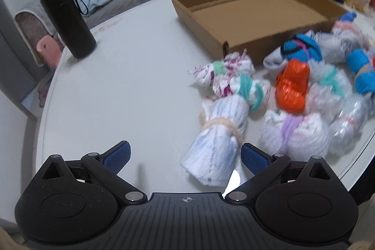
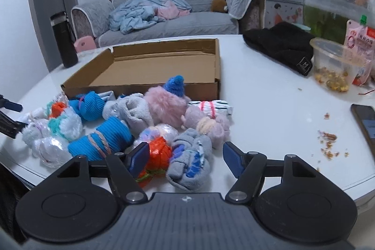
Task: Organize objects
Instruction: 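Grasp the white string-tied sock bundle with left tool while right grasps grey sock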
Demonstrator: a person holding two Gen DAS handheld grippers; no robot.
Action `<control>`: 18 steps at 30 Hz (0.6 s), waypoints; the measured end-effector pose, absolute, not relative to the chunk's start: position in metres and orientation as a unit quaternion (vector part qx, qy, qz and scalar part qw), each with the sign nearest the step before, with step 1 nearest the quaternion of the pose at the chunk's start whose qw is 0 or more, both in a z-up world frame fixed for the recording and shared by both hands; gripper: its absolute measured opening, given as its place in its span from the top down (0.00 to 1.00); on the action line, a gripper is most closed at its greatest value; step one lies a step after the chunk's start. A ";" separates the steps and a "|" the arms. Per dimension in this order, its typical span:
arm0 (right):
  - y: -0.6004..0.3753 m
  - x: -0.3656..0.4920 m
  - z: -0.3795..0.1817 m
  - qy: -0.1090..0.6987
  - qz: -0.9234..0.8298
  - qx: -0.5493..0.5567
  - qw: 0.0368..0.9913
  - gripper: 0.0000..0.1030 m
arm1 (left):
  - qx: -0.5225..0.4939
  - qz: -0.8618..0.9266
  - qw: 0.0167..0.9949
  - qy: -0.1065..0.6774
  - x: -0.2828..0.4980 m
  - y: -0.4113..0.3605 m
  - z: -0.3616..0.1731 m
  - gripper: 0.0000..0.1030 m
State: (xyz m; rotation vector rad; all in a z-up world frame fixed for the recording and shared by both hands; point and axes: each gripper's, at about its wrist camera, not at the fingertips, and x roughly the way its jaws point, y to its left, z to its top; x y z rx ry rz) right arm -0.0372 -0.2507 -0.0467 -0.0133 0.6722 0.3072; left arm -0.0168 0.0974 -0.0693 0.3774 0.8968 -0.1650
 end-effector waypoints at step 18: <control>-0.253 -0.030 -0.058 0.354 0.134 -0.020 0.925 0.68 | 0.110 -0.131 0.894 0.414 -0.006 0.104 -0.068 0.56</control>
